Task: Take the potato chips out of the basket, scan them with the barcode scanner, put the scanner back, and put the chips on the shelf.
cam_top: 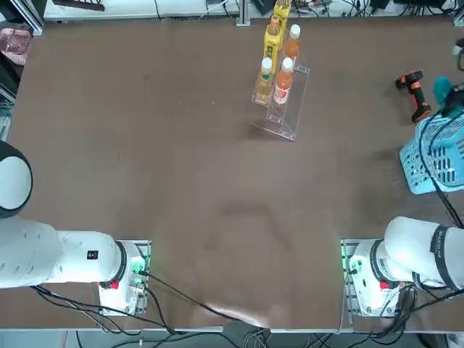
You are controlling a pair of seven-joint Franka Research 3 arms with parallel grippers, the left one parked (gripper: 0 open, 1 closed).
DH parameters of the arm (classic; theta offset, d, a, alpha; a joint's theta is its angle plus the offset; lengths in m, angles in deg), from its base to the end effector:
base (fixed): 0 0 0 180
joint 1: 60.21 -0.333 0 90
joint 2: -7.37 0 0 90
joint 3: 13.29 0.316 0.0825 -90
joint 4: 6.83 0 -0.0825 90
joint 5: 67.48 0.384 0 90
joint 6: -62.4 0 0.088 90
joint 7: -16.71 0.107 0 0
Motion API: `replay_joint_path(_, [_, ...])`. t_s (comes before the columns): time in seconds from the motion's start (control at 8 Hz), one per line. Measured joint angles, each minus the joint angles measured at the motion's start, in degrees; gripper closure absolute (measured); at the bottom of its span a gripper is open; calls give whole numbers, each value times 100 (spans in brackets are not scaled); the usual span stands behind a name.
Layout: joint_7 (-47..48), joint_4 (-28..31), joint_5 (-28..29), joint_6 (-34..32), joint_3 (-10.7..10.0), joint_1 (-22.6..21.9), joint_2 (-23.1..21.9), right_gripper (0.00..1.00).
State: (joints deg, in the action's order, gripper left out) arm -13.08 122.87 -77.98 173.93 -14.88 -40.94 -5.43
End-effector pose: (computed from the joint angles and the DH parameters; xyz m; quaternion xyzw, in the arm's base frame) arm 0.4332 -0.1786 0.4454 0.9890 0.1154 -0.0765 0.0528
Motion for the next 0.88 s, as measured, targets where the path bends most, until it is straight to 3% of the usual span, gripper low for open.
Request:
replay_joint_path(0.12, [495,10,4,18,341,-124,11,61])
replay_joint_path(0.25, [949,65,8,130,476,-329,48,61])
replay_joint_path(0.5, [1618,277,143,564,496,-599,231,61])
replay_joint_path(0.88, [1732,422,687,1315,461,-609,700,61])
